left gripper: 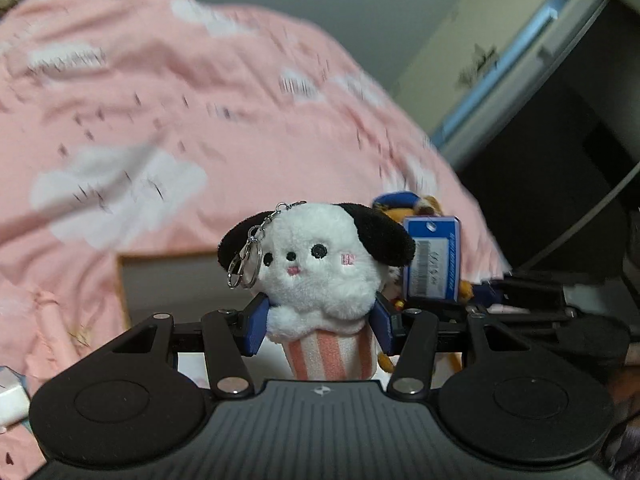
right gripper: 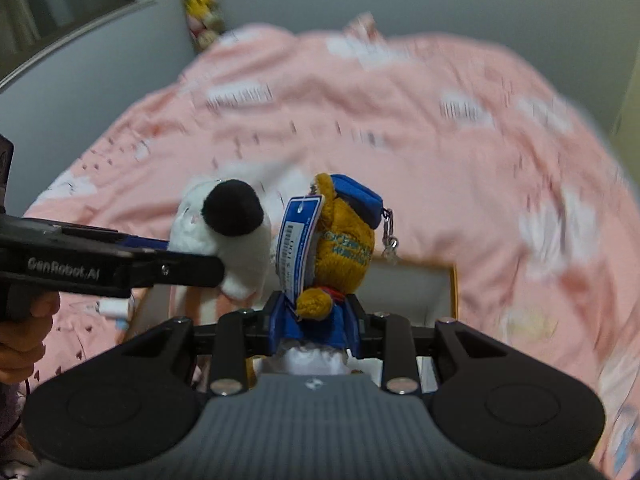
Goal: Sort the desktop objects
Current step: 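Carry dog plush with left gripper while right gripper carries bear plush over box, then lower both plush toys into the orange box and open both grippers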
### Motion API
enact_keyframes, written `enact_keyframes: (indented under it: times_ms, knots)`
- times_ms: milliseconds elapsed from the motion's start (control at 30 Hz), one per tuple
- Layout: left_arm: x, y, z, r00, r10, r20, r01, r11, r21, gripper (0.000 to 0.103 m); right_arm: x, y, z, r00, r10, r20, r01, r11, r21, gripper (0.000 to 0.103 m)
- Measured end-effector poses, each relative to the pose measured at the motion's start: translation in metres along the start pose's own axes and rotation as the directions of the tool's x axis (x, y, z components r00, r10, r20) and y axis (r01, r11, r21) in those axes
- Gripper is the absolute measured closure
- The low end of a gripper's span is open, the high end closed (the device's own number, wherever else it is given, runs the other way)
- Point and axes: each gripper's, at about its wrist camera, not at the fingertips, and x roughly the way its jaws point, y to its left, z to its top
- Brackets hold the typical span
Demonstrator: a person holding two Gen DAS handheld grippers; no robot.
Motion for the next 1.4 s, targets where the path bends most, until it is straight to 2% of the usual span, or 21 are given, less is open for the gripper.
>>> enact_keyframes:
  times_ms: [67,167,500,667,800,1000,1333,1400]
  knots:
    - [0.018,0.001,-0.004,0.999,0.021,-0.043,-0.02,1.0,0.022,0.042,0.015,-0.011,-0.005,0.999,0.01,-0.047,-0.009,1.0,0.019,0.07]
    - [0.039,0.008,-0.007,0.995,0.039,-0.092,-0.039,0.999,0.004,0.042,0.039,-0.016,-0.007,0.994,0.019,-0.107,-0.016,1.0,0.025,0.07]
    - [0.089,0.017,-0.009,0.98,0.11,-0.164,-0.11,0.994,0.007,0.042,0.098,-0.032,-0.014,0.969,0.009,-0.245,-0.003,1.0,0.025,0.07]
    - [0.104,0.024,-0.008,0.97,0.133,-0.204,-0.139,0.99,-0.016,0.042,0.114,-0.038,-0.018,0.965,0.02,-0.26,-0.006,0.998,0.055,0.07]
    - [0.112,0.029,-0.009,0.96,0.151,-0.234,-0.165,0.985,-0.043,0.041,0.128,-0.035,-0.019,0.96,-0.005,-0.28,0.016,0.999,0.035,0.07]
    - [0.117,0.033,-0.008,0.957,0.145,-0.252,-0.168,0.983,-0.072,0.04,0.14,-0.037,-0.022,0.952,0.001,-0.306,0.015,0.999,0.049,0.068]
    - [0.116,0.031,-0.009,0.956,0.147,-0.253,-0.166,0.985,-0.054,0.035,0.137,-0.026,-0.024,0.956,-0.042,-0.291,0.042,0.999,-0.005,0.056]
    - [0.112,0.029,-0.008,0.958,0.154,-0.242,-0.169,0.985,-0.04,0.035,0.133,-0.022,-0.023,0.958,-0.059,-0.281,0.055,0.998,-0.024,0.052]
